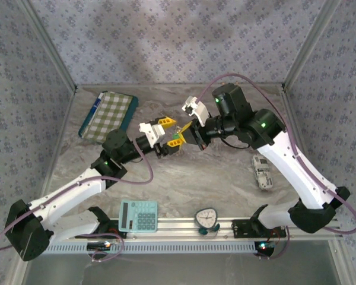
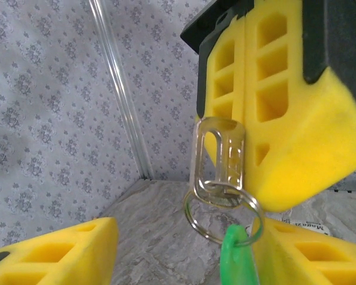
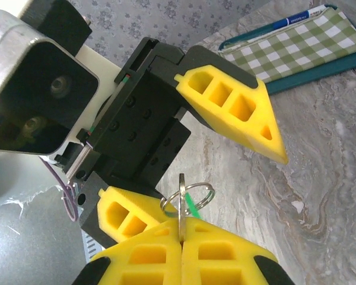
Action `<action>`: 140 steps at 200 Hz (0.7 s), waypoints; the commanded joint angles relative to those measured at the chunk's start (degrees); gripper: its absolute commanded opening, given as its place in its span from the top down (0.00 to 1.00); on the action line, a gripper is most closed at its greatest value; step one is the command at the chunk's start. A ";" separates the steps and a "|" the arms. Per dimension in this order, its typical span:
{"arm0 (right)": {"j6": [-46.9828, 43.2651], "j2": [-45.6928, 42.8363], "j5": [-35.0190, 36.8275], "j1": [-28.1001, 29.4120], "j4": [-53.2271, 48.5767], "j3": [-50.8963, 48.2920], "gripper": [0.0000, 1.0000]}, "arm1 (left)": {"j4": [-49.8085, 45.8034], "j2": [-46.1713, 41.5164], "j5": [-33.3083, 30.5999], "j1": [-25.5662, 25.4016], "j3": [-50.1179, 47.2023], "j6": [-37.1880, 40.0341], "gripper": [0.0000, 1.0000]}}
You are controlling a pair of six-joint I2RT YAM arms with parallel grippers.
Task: Remove the keys from the keyring
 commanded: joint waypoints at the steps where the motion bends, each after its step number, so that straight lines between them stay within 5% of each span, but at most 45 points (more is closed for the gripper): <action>1: 0.87 -1.62 -2.28 -0.67 1.60 -0.87 1.00 | 2.67 0.49 1.95 0.20 2.17 0.85 0.40; 89: 1.93 -2.25 -4.23 -1.84 3.00 -2.70 1.00 | 5.05 2.11 3.51 0.20 3.75 1.16 0.41; 140: 2.37 -2.25 -4.98 -2.57 3.49 -2.72 1.00 | 5.54 1.93 4.31 0.13 3.42 1.68 0.57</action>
